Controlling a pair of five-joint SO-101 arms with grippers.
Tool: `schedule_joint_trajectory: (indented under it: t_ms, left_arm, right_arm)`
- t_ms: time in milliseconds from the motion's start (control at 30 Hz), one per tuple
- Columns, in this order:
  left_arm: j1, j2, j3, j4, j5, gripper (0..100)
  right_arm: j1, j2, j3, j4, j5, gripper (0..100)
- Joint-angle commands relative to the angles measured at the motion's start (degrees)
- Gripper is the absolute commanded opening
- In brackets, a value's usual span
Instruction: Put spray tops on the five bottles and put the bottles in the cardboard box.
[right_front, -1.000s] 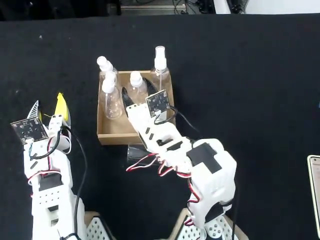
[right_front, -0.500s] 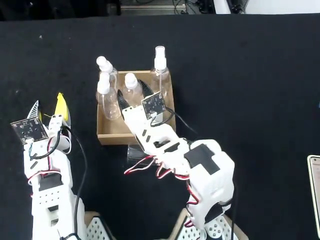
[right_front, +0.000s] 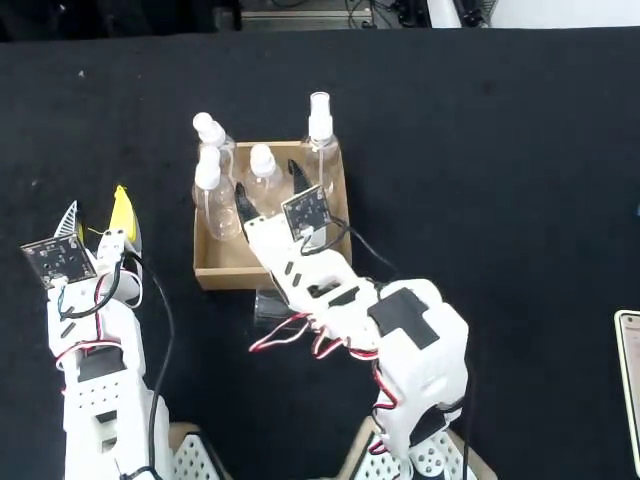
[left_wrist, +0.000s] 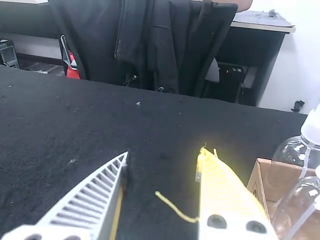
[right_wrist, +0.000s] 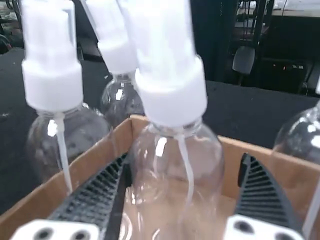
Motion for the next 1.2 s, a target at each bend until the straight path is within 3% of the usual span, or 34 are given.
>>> schedule_joint_trajectory:
  t_ms: [0,433,933,1167]
  left_arm:
    - [0.04,-0.35,1.27,-1.32,-0.53,19]
    - [0.04,-0.35,1.27,-1.32,-0.53,19]
    - [0.04,-0.35,1.27,-1.14,-0.53,19]
    - [0.04,-0.18,1.36,-1.05,-0.53,19]
  right_arm:
    - [-0.88,-7.78,0.48,-0.97,0.44,29.4]
    - [-0.70,-19.47,5.85,0.00,0.44,29.4]
    - [-0.70,-45.41,4.88,22.68,0.44,29.4]
    - [2.37,-58.77,1.01,40.70,0.09,29.2]
